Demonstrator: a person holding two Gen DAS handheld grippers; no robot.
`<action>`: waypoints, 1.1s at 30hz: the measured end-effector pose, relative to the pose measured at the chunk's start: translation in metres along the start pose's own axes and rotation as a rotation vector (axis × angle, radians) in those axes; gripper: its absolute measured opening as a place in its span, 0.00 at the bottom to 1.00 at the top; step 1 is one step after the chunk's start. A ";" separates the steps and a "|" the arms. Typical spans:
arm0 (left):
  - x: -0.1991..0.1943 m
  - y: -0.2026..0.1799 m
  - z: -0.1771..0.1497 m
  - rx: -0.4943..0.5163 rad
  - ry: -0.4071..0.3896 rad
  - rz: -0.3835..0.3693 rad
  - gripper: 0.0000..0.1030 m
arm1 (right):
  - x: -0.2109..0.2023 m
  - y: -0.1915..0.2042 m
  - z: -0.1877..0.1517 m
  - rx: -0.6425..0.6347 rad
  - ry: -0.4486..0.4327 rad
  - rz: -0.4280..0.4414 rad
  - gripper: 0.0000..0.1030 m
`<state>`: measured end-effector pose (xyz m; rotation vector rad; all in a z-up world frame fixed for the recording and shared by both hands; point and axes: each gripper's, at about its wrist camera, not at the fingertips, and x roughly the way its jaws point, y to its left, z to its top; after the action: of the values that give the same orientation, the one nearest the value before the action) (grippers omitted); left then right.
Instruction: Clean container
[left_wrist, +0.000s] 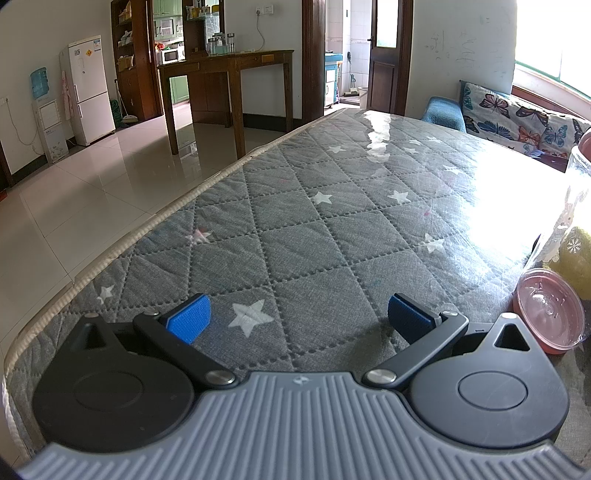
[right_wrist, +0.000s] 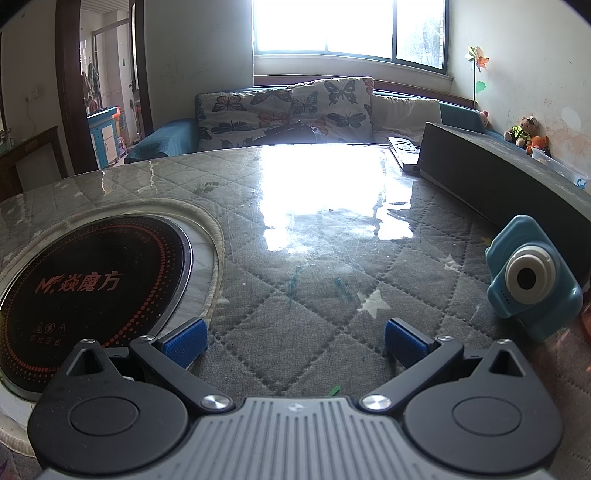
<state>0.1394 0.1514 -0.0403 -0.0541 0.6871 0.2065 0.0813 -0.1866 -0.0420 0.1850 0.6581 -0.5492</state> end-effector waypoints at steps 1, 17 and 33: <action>0.000 0.000 0.000 0.000 0.000 0.000 1.00 | 0.000 0.000 0.000 0.000 0.000 0.000 1.00; 0.000 0.001 0.000 0.000 0.000 0.000 1.00 | 0.000 0.000 0.000 0.000 0.000 -0.001 1.00; 0.000 0.000 0.000 0.000 0.000 0.000 1.00 | 0.000 0.001 0.000 0.002 0.000 0.000 1.00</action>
<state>0.1391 0.1517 -0.0403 -0.0541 0.6871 0.2064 0.0819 -0.1855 -0.0422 0.1869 0.6576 -0.5498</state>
